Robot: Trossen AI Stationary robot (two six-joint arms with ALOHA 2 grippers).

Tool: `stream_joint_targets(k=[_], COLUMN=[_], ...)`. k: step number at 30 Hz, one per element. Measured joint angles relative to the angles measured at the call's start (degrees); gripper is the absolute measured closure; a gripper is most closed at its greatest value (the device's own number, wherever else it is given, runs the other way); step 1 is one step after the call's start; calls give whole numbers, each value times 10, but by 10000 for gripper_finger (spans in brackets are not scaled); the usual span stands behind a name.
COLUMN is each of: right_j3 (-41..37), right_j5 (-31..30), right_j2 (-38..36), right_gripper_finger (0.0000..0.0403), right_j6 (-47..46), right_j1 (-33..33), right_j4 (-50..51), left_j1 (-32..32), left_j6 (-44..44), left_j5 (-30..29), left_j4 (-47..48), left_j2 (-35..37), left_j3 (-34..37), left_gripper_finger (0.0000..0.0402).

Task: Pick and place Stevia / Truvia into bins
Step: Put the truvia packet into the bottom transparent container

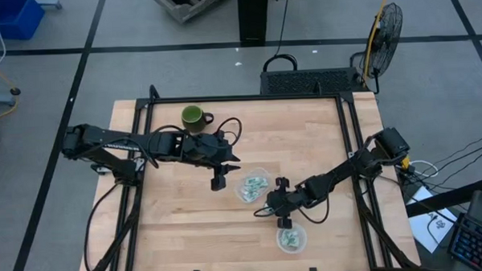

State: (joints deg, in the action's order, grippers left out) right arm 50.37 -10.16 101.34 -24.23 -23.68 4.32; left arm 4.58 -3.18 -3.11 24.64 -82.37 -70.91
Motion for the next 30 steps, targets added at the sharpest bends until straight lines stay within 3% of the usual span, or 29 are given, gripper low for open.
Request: stream_joint_targets(k=[9,20,25,30], right_j3=[-3,-2,-1,-1], right_j5=[21,23,106,118], right_j2=[-34,-134,-176,-183], right_gripper_finger=[341,367,368,359], right_j6=[1,8,-50,-104], right_j1=[0,-15,-65,-144], right_j4=[10,8,6,9], left_j1=[0,0,0,0], left_j6=[0,0,-1,-1], left_j5=[0,0,0,0], left_j4=[-3,-4,-5,-5], left_j2=[0,0,0,0], left_j3=[0,0,0,0], left_gripper_finger=[291,291,291,291])
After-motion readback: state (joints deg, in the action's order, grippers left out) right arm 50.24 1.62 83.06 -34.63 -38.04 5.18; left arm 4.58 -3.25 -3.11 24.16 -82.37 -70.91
